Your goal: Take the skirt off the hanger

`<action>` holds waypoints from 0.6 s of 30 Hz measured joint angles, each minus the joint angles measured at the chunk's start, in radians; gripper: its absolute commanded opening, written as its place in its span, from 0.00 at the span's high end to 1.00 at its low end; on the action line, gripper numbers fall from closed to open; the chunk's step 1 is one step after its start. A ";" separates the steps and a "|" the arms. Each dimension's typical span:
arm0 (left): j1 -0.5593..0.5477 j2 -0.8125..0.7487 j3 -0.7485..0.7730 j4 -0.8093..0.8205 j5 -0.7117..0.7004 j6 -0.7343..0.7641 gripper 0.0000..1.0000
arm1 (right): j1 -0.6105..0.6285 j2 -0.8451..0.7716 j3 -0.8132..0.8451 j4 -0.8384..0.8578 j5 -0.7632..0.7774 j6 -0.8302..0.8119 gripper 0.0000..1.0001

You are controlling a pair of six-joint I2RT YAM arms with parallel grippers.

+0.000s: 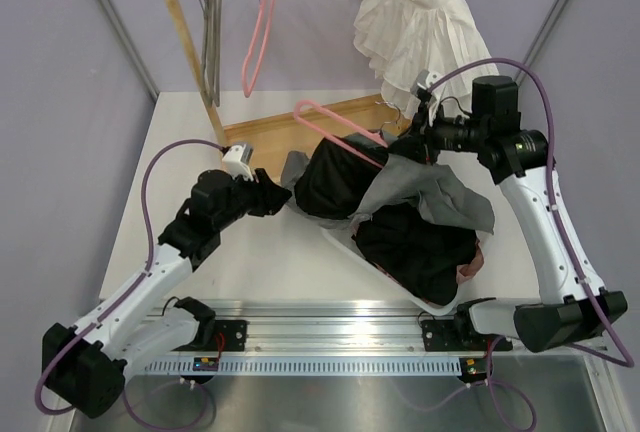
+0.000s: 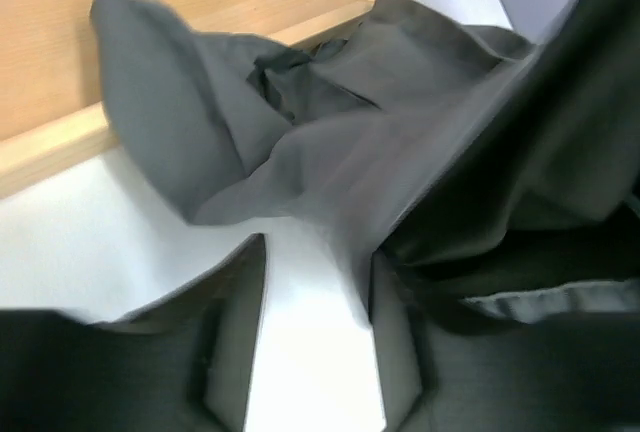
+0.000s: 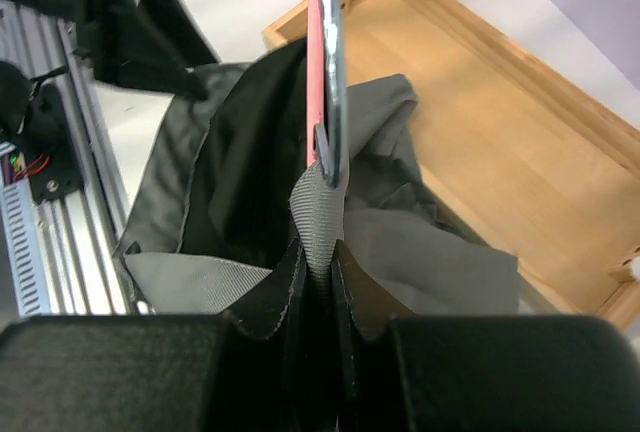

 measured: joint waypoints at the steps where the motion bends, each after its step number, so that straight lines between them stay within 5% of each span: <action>1: 0.009 -0.016 -0.014 -0.004 0.006 0.000 0.18 | -0.006 0.022 0.017 0.009 0.000 0.013 1.00; 5: 0.008 -0.132 -0.033 -0.036 0.024 0.047 0.05 | -0.021 0.103 0.060 0.027 0.009 -0.002 1.00; 11: -0.041 -0.336 -0.012 -0.074 0.064 0.182 0.01 | -0.023 0.116 0.092 -0.089 0.031 -0.142 1.00; 18: -0.143 -0.239 0.151 -0.107 0.091 0.360 0.01 | 0.026 0.145 0.207 -0.318 0.042 -0.431 1.00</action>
